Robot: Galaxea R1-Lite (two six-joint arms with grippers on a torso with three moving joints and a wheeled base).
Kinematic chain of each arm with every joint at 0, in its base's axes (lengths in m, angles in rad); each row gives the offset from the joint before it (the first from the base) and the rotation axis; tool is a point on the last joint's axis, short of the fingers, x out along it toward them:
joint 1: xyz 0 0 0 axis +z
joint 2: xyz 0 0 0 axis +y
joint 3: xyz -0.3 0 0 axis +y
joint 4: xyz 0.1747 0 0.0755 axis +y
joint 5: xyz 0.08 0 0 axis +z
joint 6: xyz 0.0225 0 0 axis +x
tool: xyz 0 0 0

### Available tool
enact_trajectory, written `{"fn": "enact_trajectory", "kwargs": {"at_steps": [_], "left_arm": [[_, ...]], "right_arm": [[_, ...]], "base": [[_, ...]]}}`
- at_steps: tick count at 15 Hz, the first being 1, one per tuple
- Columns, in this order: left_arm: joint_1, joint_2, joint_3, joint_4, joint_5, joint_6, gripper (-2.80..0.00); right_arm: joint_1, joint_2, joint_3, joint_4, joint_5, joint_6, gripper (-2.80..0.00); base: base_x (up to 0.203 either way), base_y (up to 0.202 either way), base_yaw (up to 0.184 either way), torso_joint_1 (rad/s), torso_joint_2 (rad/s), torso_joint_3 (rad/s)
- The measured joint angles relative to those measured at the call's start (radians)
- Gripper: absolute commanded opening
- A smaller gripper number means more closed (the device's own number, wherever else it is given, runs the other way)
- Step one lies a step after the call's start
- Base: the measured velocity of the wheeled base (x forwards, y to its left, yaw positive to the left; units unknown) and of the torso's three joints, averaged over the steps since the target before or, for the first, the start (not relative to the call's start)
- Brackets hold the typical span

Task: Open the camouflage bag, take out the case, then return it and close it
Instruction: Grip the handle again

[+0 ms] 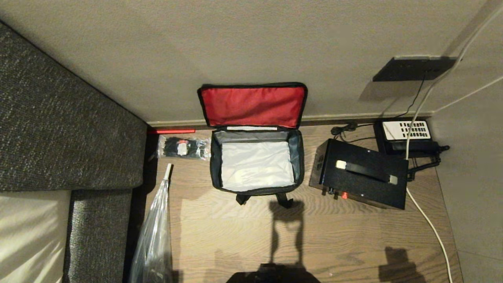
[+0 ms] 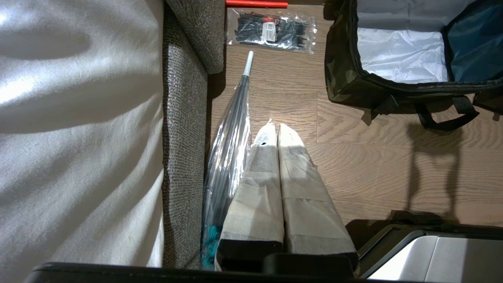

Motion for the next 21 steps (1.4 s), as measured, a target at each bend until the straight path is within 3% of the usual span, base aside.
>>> {"fn": "enact_trajectory", "kwargs": {"at_steps": [21], "left_arm": [[0.0,0.0,0.0,0.0,0.0,0.0,-2.8]], "right_arm": [[0.001,-0.036,0.002,0.007,0.002,-0.015,-2.8]], "base": [[0.0,0.0,0.0,0.0,0.0,0.0]]}}
